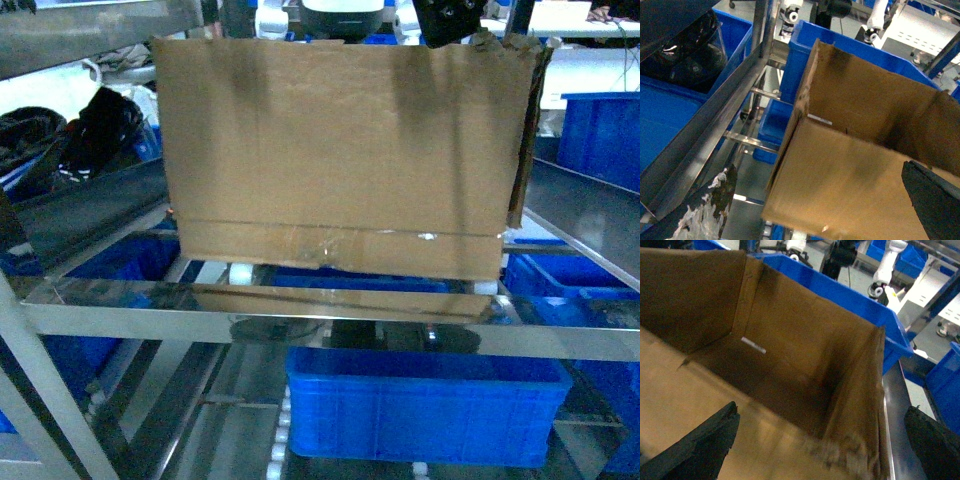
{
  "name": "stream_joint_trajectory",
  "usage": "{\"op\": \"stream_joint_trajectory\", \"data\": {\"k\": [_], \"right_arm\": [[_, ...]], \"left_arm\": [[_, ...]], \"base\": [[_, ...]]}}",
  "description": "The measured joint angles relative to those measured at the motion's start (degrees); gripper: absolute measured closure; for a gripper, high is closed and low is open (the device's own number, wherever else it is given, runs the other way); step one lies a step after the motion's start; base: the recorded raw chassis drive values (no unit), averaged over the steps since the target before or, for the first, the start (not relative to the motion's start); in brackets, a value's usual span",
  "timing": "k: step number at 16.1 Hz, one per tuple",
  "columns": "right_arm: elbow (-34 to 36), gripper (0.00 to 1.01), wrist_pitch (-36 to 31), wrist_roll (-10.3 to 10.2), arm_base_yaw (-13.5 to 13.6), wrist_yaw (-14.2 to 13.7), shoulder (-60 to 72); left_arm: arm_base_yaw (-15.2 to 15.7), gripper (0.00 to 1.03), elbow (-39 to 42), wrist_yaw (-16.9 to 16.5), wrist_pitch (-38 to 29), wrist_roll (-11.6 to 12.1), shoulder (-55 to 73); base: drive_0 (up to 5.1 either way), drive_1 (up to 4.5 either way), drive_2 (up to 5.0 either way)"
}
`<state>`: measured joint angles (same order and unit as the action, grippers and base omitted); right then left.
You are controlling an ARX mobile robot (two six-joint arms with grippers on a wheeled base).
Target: Sort boxes to right shelf from conveyor
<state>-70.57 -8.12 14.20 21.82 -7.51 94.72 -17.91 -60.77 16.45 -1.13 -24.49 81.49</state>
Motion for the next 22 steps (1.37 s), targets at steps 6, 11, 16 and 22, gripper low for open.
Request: {"op": "stream_joint_trajectory", "data": {"k": [6, 11, 16, 22], "right_arm": [[5.7, 0.03, 13.86, -5.44, 0.37, -3.65, -9.11], [7.43, 0.03, 22.29, -9.81, 1.46, -2.97, -13.77], [36.76, 0.49, -26.32, -13.18, -4.79, -10.58, -26.05], [54.8, 0.99, -31.61, -13.35, -11.89, -2.78, -38.73]], "left_arm": [[-0.72, 0.05, 4.61, -0.83, 12.5, -3.98, -8.74], [-0.04, 0.05, 7.85, -1.73, 17.0, -4.24, -11.8], [5.86, 0.52, 34.64, -3.19, -30.69, 19.41, -23.04], [11.04, 1.01, 48.26, -9.29, -33.57, 23.52, -33.97]], "base": [[0.0, 0.0, 0.0], [0.0, 0.0, 0.0], [0.0, 0.0, 0.0], [0.0, 0.0, 0.0]]}}
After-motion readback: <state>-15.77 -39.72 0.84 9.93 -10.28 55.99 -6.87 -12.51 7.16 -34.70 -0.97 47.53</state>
